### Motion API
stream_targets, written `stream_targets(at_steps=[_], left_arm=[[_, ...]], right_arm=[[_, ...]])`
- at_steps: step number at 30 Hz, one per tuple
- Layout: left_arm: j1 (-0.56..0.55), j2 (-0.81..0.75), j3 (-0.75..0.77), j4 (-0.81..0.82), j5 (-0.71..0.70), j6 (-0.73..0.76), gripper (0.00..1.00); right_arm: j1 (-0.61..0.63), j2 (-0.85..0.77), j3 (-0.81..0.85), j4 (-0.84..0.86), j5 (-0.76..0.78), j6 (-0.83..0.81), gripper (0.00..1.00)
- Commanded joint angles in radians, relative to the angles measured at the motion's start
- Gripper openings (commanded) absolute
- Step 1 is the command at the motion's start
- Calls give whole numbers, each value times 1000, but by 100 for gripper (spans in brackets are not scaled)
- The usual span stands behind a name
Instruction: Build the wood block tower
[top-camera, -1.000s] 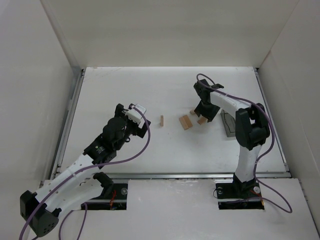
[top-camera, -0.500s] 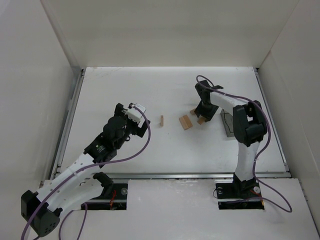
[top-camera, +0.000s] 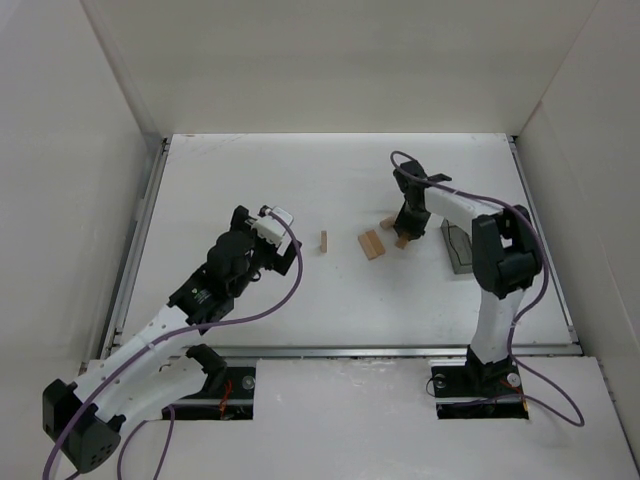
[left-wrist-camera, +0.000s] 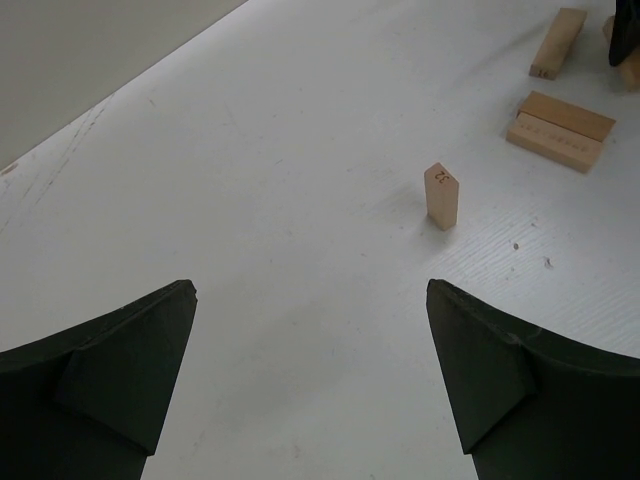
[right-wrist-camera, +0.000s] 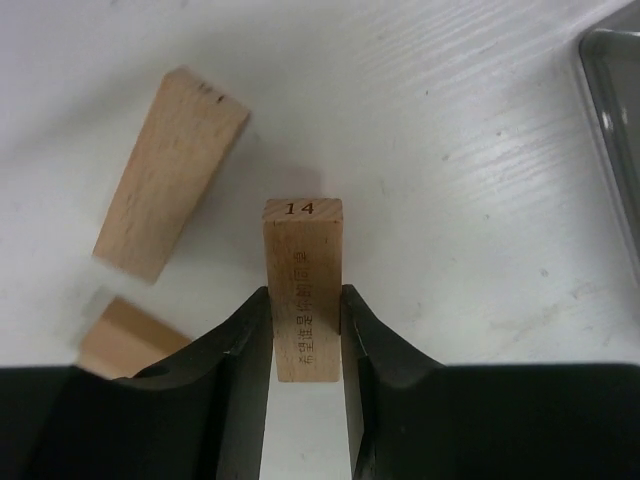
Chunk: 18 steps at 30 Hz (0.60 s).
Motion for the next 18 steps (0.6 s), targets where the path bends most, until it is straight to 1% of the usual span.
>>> stream_targets(at_steps=[1, 2, 3, 4, 5, 6, 7, 8, 9, 10, 11, 12, 13, 15, 16, 17, 18], left_arm=[[4, 3, 69, 21, 56, 19, 99], [4, 3, 70, 21, 85, 19, 99], [4, 17, 86, 21, 107, 29, 99], [4, 29, 111, 21, 130, 40, 99], [4, 29, 128, 12, 158, 40, 99], [4, 43, 143, 12, 232, 61, 99], [4, 58, 161, 12, 276, 93, 99], [4, 67, 203, 12, 319, 109, 99], [4, 76, 227, 12, 412, 126, 99], [4, 87, 253, 12, 463, 141, 99], [4, 115, 311, 0, 513, 170, 99], [4, 130, 342, -14, 565, 186, 99], [4, 145, 373, -23, 677, 199, 99], [4, 197, 454, -32, 783, 218, 99], [4, 216, 479, -41, 887, 218, 99], [4, 234, 502, -42, 935, 218, 99], [4, 269, 545, -42, 975, 218, 99]], right_arm=[[-4, -197, -33, 130, -65, -181, 0], [5, -242, -47, 156, -86, -267, 0], [19, -291, -61, 186, -123, -308, 0], [28, -343, -96, 254, -135, -347, 0], [37, -451, -119, 292, -146, -428, 0], [50, -508, -143, 334, -177, -471, 0], [73, -564, -201, 418, -191, -511, 0], [84, -666, -231, 458, -209, -551, 0], [94, -712, -260, 496, -253, -629, 0], [103, -754, -288, 528, -279, -666, 0], [116, -792, -333, 579, -307, -701, 0], [116, -860, -355, 601, -339, -735, 0], [125, -889, -374, 618, -408, -801, 0], [137, -961, -423, 661, -480, -864, 0], [149, -980, -438, 671, -522, -937, 0], [150, -998, -452, 671, -604, -973, 0], [163, -1013, -472, 682, -643, -1011, 0]])
